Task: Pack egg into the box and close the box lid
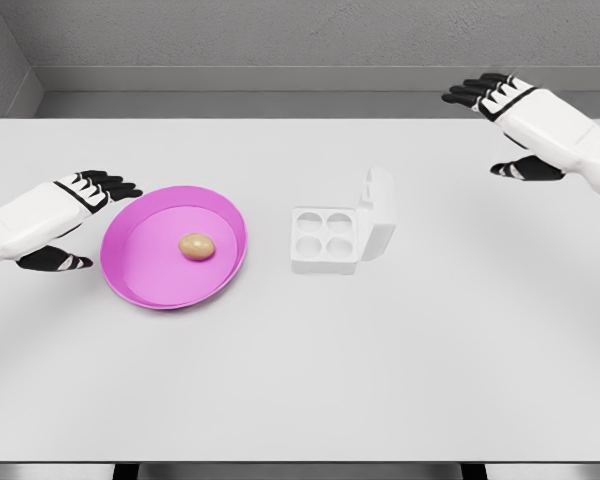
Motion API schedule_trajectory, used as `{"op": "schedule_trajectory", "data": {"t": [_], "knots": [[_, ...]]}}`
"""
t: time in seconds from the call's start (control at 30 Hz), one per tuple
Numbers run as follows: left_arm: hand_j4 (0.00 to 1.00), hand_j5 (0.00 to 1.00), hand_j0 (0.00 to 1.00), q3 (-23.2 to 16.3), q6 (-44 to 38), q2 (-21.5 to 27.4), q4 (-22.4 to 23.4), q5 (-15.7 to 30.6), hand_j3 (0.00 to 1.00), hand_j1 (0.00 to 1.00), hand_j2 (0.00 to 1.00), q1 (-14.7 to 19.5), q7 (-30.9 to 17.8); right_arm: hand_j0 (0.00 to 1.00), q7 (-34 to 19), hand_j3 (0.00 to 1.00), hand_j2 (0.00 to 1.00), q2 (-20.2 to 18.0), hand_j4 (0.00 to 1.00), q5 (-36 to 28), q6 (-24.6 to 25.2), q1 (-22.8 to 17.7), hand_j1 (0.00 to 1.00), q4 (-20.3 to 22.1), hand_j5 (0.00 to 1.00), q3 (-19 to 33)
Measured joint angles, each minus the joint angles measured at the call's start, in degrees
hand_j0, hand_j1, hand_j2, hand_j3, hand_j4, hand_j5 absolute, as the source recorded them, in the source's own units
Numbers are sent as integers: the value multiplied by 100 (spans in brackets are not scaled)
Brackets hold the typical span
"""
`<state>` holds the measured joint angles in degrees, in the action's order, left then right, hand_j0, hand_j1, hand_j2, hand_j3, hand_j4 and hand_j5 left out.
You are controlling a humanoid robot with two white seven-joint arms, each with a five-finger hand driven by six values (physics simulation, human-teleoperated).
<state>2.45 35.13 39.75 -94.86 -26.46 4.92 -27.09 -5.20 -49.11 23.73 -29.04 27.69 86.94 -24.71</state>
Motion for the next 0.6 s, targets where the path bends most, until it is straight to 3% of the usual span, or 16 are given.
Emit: {"op": "schedule_trajectory", "data": {"t": [0.13,0.2,0.3,0.4,0.5,0.6], "knots": [[100,100,100,-28,0,-16,-30,-26,100,100,100,-70,-8,100,-8,100,100,-57,100,4,-1,9,100,53,100,-81],[100,100,100,-63,0,-108,-212,-33,100,100,100,-106,-273,100,-11,100,100,-67,100,8,11,17,100,52,100,-89],[100,100,100,-239,-42,-405,-559,-73,100,100,100,447,-601,100,-77,100,100,-65,100,15,16,18,100,11,100,-105],[100,100,100,-643,-650,-665,-735,-144,100,100,100,1151,-722,100,-742,100,100,-24,100,22,21,79,100,-217,100,-109],[100,100,100,-1040,-1424,-883,-765,-323,100,100,100,1380,-767,100,-1390,100,100,-1,100,23,27,141,100,-360,100,-108],[100,100,100,-1439,-1898,-933,-747,-377,100,100,100,1371,-784,100,-2120,100,100,11,100,23,27,149,100,-407,100,-105]]}}
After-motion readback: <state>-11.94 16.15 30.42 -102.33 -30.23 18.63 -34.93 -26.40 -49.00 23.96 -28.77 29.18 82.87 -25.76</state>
